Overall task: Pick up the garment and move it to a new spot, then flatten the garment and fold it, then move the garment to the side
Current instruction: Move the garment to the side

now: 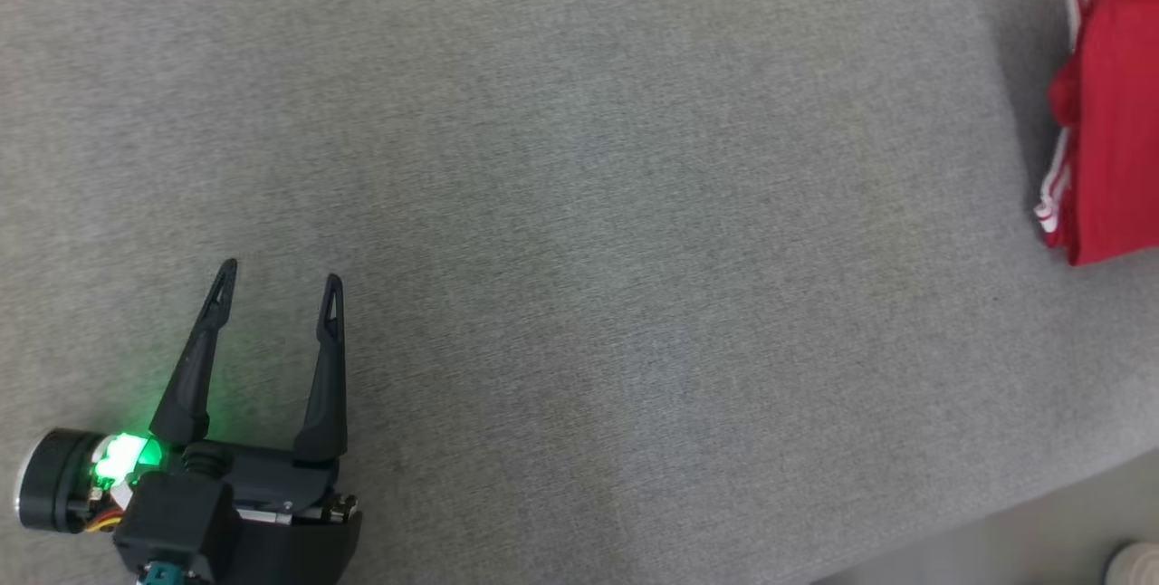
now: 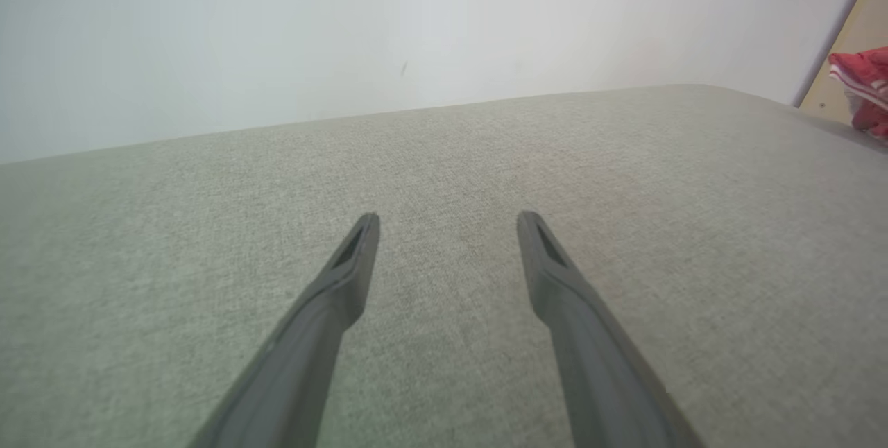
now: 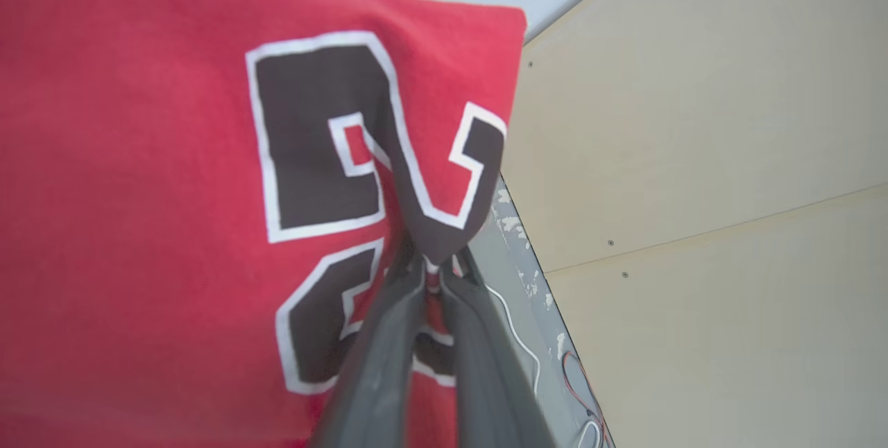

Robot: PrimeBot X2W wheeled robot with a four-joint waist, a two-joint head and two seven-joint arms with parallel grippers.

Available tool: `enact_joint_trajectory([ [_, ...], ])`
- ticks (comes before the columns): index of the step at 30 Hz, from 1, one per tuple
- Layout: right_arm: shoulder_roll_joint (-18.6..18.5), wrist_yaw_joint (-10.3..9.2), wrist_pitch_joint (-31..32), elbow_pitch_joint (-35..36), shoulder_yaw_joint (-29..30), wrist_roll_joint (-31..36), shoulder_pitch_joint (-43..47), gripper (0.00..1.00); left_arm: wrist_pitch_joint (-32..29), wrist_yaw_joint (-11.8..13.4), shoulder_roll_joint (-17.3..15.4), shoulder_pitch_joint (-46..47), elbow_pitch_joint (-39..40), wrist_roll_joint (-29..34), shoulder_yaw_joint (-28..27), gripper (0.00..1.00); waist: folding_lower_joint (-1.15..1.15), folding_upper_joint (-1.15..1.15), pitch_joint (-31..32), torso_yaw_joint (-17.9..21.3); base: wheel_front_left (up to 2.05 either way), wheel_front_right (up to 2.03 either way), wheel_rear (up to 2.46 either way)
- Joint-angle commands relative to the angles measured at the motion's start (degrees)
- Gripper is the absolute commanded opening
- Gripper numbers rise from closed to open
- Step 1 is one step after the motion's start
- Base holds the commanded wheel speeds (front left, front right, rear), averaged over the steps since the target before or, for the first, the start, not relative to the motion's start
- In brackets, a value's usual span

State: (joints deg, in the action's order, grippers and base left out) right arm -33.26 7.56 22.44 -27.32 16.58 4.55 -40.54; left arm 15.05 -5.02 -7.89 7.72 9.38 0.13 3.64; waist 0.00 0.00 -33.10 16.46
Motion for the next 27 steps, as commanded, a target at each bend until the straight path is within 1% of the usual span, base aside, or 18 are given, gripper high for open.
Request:
enact_joint_trajectory([
  [1, 0.7, -0.17, -0.9, 0.0, -0.1, 0.5, -0.6, 1.0, 0.1, 0.1, -0.3, 0.8, 0.2, 0.3, 0.0, 1.0, 0.0, 0.0, -0.7, 1.1, 0.0, 0.0, 0.0],
  [7, 2.5, -0.16, -10.6, -2.3, -2.0, 1.7, -2.4, 1.0, 0.1, 0.0, -1.2, 1.2, 2.0, 0.0, 0.4, 1.0, 0.0, 0.0, -0.5, 2.9, 0.0, 0.0, 0.0],
  [12, 4.9, -0.17, -13.6, -4.3, -3.7, 0.3, -2.8, 1.0, 0.1, -0.4, -0.9, 1.0, 2.9, -1.7, 0.7, 1.0, 0.0, 0.0, 0.9, 3.4, 0.0, 0.0, 0.0],
  [15, 6.8, -0.16, -15.4, -4.0, -4.4, -0.7, -1.4, 1.0, 0.1, 0.4, -0.5, 0.6, 3.1, -2.1, -0.2, 1.0, 0.0, 0.0, 2.4, 3.3, 0.0, 0.0, 0.0],
  [18, 8.6, -0.17, -18.0, -2.2, -5.7, -2.2, 0.5, 1.0, 0.1, 0.7, -0.3, -0.1, 2.5, -2.3, -0.6, 1.0, 0.0, 0.0, 4.5, 3.1, 0.0, 0.0, 0.0],
  [20, 9.9, -0.17, -19.9, -0.2, -6.9, -3.2, 2.1, 1.0, 0.1, 0.8, 0.5, -0.5, 1.9, -3.4, -0.8, 1.0, 0.0, 0.0, 6.3, 2.8, 0.0, 0.0, 0.0],
  [21, 10.0, -0.17, -20.7, 0.7, -7.4, -3.2, 3.0, 1.0, 0.1, 0.9, 0.8, -0.7, 1.5, -3.9, -1.0, 1.0, 0.0, 0.0, 7.1, 2.6, 0.0, 0.0, 0.0],
  [24, 12.2, -0.17, -23.2, 4.2, -8.9, -5.5, 6.0, 1.0, 0.1, 1.5, 1.8, -1.6, -0.4, -5.3, -1.9, 1.0, 0.0, 0.0, 10.2, 1.8, 0.0, 0.0, 0.0],
  [27, 13.5, -0.16, -25.0, 7.4, -10.3, -7.7, 9.7, 1.0, 0.1, 1.7, 2.9, -2.7, -2.4, -7.1, -3.0, 1.0, 0.0, 0.0, 13.9, 0.8, 0.0, 0.0, 0.0],
])
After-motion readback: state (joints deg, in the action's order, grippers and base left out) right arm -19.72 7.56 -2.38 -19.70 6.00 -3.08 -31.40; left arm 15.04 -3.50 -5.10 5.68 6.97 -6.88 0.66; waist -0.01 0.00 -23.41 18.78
